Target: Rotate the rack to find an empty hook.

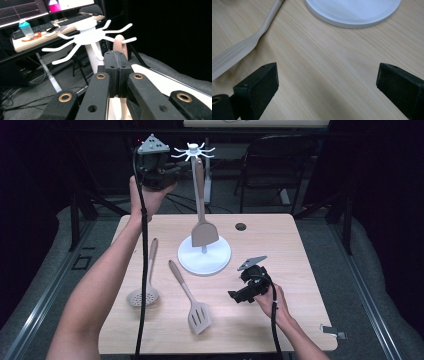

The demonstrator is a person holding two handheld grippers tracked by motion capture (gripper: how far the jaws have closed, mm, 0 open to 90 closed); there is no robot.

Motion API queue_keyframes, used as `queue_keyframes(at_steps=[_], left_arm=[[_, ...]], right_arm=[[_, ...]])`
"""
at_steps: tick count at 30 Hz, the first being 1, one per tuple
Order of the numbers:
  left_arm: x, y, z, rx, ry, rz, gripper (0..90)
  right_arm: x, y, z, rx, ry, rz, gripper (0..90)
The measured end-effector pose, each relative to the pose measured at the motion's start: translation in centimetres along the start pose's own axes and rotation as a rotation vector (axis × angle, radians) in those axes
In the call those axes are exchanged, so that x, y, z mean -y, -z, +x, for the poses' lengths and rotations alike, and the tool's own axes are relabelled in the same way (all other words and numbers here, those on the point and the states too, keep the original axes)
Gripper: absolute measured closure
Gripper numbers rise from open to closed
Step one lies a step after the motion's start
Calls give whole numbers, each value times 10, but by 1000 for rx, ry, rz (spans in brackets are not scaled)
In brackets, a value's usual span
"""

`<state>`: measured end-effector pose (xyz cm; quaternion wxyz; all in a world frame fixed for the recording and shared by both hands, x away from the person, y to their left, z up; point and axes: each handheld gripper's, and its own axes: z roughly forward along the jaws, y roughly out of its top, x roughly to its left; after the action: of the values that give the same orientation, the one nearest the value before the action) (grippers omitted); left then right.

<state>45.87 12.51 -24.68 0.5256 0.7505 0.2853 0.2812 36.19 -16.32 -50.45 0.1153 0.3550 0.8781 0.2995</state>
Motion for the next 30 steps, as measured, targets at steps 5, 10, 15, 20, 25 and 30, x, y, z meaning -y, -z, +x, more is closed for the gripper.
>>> queue_keyframes(at_steps=[5, 10, 15, 20, 25, 30], left_arm=[[2, 0, 5, -12, 16, -3, 900], [3, 0, 9, -23, 25, -5, 900], [3, 0, 12, -32, 34, -1, 900], [1, -2, 15, -41, 47, 1, 900], [0, -3, 17, -47, 51, 4, 900], [1, -6, 19, -54, 56, 10, 900]], right_arm=[[0, 0, 0, 1, -2, 1, 39], [0, 0, 0, 3, 5, 6, 39], [0, -1, 1, -3, -6, -7, 40], [0, -2, 1, -4, -1, -9, 42], [0, -2, 1, -1, -1, -9, 44], [0, -2, 1, -3, -1, -6, 44]])
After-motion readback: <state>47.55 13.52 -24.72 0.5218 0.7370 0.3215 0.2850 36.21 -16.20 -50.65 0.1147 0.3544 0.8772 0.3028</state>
